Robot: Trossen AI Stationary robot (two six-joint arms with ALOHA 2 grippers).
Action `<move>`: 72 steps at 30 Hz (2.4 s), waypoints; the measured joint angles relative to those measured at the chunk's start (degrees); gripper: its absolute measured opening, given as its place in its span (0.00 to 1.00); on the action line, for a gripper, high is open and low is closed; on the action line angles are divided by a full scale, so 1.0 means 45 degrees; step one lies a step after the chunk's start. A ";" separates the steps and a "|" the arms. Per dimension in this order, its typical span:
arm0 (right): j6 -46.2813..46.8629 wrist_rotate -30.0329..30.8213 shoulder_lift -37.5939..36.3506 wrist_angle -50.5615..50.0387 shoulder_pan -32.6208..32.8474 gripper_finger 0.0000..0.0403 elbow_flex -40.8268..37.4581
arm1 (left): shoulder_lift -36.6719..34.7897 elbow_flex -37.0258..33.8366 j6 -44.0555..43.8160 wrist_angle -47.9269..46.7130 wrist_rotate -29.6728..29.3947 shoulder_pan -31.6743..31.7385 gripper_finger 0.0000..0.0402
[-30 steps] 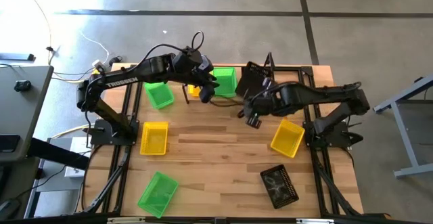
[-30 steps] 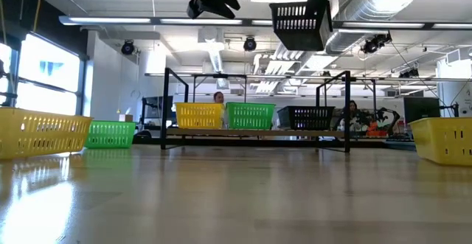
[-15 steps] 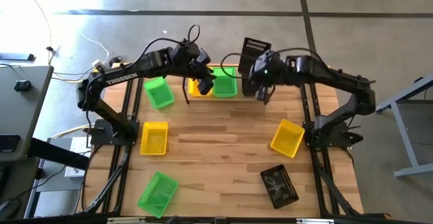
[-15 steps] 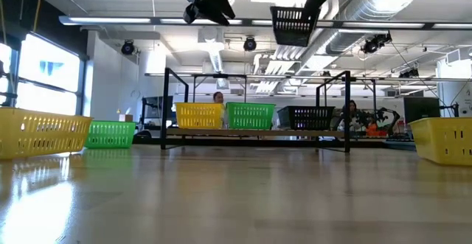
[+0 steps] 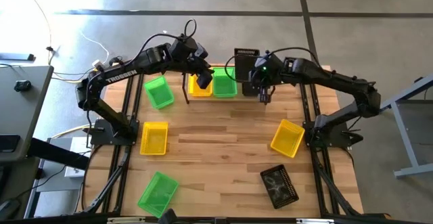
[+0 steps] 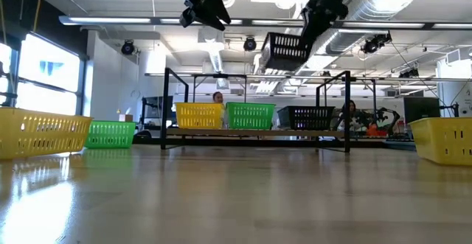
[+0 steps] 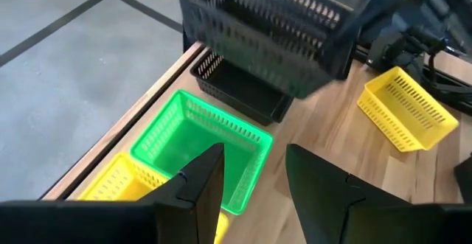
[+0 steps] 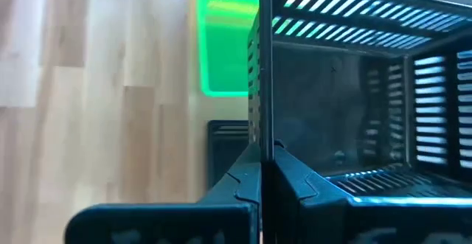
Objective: Stack baskets on shelf by color
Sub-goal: Stack the left black bin on the other black bin on the shelf
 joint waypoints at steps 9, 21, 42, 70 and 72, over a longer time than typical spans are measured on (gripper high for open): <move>-0.1135 -0.0224 -0.0153 0.1060 -0.0144 0.00 -0.2130 | 0.0000 0.0000 -0.0223 0.0000 -0.0053 0.0030 0.34; -0.0935 0.0177 -0.0143 0.1711 -0.0886 0.00 -0.3317 | 0.0000 0.0000 -0.0369 0.0005 -0.0092 0.0030 0.34; -0.0995 0.0103 0.0065 0.2338 -0.1231 0.00 -0.4114 | 0.0000 0.0000 -0.0687 0.0010 -0.0097 0.0030 0.34; -0.0489 0.0047 0.0095 0.2991 -0.1525 0.24 -0.4114 | 0.0000 0.0000 -0.0995 0.0014 -0.0102 0.0030 0.34; -0.0352 -0.0246 0.0095 0.2991 -0.1469 0.24 -0.4114 | 0.0000 0.0000 -0.0999 0.0010 -0.0102 0.0030 0.34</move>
